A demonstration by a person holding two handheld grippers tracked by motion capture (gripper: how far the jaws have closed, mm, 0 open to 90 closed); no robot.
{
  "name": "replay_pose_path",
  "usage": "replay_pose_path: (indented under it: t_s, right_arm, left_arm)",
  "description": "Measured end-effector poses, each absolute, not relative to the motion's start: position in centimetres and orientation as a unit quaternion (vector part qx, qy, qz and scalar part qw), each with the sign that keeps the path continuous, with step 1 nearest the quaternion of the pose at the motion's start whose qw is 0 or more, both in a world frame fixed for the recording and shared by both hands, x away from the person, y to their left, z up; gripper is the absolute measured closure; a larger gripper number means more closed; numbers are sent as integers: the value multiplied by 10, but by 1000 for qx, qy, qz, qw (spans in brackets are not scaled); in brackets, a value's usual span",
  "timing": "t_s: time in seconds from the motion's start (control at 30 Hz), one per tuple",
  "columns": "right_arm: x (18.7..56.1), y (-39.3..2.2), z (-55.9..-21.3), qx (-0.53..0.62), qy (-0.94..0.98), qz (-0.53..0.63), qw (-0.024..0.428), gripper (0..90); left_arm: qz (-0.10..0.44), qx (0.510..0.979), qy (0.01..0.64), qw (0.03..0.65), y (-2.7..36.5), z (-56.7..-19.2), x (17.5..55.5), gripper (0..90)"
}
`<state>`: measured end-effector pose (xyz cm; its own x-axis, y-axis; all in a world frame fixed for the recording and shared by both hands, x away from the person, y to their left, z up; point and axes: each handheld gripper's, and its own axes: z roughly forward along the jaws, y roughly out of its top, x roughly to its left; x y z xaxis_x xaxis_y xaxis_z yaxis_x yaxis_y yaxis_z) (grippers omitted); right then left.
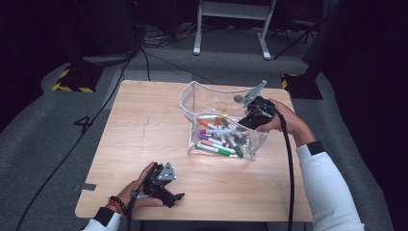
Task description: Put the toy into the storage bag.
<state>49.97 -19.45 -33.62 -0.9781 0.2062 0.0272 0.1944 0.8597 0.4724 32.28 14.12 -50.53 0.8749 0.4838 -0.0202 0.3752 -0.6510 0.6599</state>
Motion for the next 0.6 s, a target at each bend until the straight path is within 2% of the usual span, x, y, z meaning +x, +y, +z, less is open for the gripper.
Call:
replay_pose_path:
  t_s: [0.47, 0.6]
  right_arm:
    - [502, -198, -333, 140, 958, 244, 61, 558]
    - [505, -200, -333, 162, 950, 254, 83, 439]
  left_arm:
    - [79, 905, 237, 345, 141, -505, 323, 4]
    - [79, 905, 237, 345, 141, -505, 323, 4]
